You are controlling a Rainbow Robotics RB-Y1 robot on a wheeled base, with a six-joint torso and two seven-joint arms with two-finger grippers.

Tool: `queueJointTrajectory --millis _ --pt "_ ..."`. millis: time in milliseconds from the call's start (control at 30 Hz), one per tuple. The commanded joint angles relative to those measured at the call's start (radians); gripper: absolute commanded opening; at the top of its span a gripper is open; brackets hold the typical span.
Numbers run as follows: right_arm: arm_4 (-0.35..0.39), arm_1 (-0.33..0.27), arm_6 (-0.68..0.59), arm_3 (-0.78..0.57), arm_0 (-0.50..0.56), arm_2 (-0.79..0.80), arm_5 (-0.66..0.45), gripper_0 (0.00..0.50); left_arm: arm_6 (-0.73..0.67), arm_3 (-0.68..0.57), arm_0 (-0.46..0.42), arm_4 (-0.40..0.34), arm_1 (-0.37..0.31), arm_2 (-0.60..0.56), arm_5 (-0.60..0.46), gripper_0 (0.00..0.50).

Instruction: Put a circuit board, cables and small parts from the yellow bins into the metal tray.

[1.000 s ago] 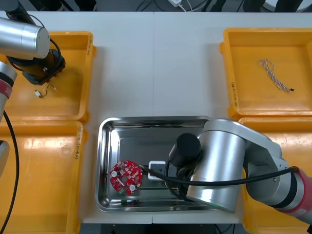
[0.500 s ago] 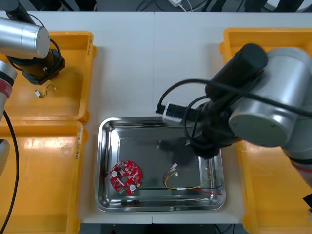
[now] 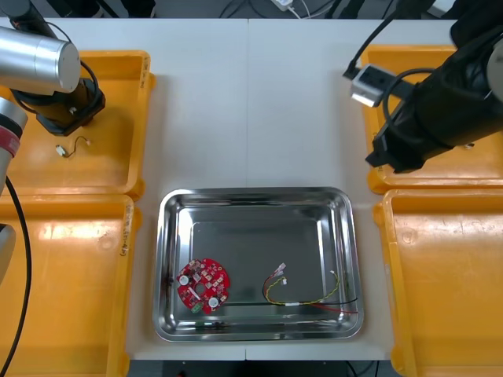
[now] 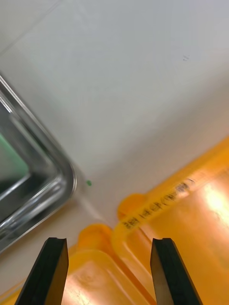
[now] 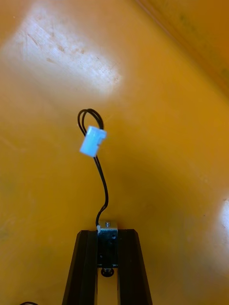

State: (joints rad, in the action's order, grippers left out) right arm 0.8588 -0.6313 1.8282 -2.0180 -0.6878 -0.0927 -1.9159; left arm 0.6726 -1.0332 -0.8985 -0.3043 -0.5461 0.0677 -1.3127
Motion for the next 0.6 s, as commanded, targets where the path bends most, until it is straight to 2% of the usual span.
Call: queueJointTrajectory --millis 33,267,600 --pt "0.005 -0.068 0.017 0.117 -0.095 0.091 -0.004 0.500 -0.028 -0.100 -0.043 -0.010 0.000 -0.080 -0.071 0.000" --pt "-0.092 -0.097 0.034 0.257 -0.144 0.133 -0.004 0.500 -0.031 -0.251 -0.043 -0.039 -0.054 -0.098 -0.240 0.000" --pt "-0.184 -0.113 0.088 0.516 -0.217 0.176 -0.004 0.500 -0.039 -0.458 -0.040 -0.200 -0.150 -0.098 -0.528 0.000"
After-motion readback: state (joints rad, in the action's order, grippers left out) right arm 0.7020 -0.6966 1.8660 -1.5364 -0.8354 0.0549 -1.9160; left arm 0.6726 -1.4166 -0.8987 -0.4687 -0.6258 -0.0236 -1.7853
